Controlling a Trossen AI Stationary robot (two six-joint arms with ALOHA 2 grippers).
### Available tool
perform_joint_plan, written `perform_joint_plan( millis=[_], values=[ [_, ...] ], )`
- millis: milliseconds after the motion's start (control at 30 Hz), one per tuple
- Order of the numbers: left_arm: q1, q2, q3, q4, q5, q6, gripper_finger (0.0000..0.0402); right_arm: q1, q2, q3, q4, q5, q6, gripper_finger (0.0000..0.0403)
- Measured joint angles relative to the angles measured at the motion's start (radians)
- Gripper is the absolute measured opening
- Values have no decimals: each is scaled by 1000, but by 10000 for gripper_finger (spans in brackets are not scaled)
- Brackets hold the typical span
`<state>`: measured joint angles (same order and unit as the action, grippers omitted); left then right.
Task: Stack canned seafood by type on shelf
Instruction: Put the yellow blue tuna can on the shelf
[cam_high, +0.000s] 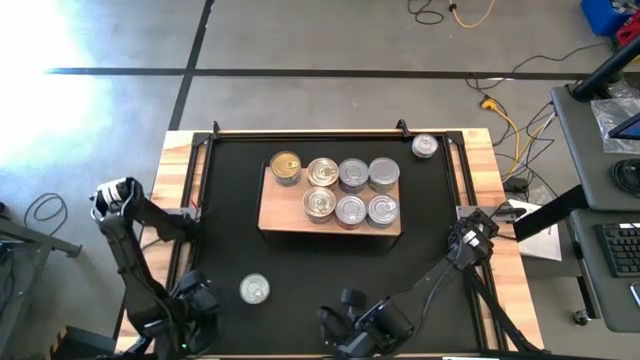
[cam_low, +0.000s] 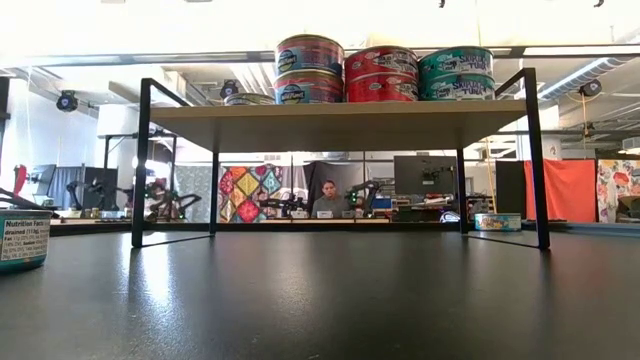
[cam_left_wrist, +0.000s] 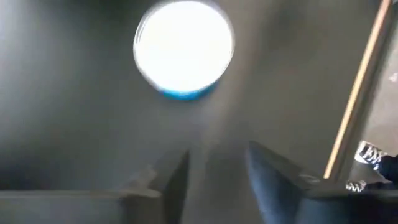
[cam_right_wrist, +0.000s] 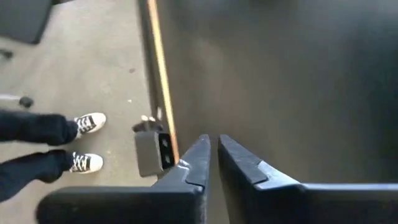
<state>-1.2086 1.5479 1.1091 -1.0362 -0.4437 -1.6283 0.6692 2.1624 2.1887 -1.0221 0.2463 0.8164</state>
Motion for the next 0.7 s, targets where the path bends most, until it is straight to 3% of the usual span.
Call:
perform_joint_plan(
  millis=[133, 233, 367, 467, 700],
  values=[
    [-35, 34, -46, 22, 23, -63, 234, -23, 0, -17, 65, -3, -114, 71],
    [-48, 79, -61, 24, -17, -56, 302, -48, 0, -38, 99, 0, -156, 117],
    [-47, 130, -115, 40, -31, -57, 370, -72, 0, -73, 143, 16, -212, 179],
    [-46, 150, -156, 101, -71, -57, 395, -92, 0, -96, 177, 15, -226, 219],
    [-29, 152, -264, 253, -99, 32, 389, -132, 0, -144, 269, 20, -234, 291]
  ],
)
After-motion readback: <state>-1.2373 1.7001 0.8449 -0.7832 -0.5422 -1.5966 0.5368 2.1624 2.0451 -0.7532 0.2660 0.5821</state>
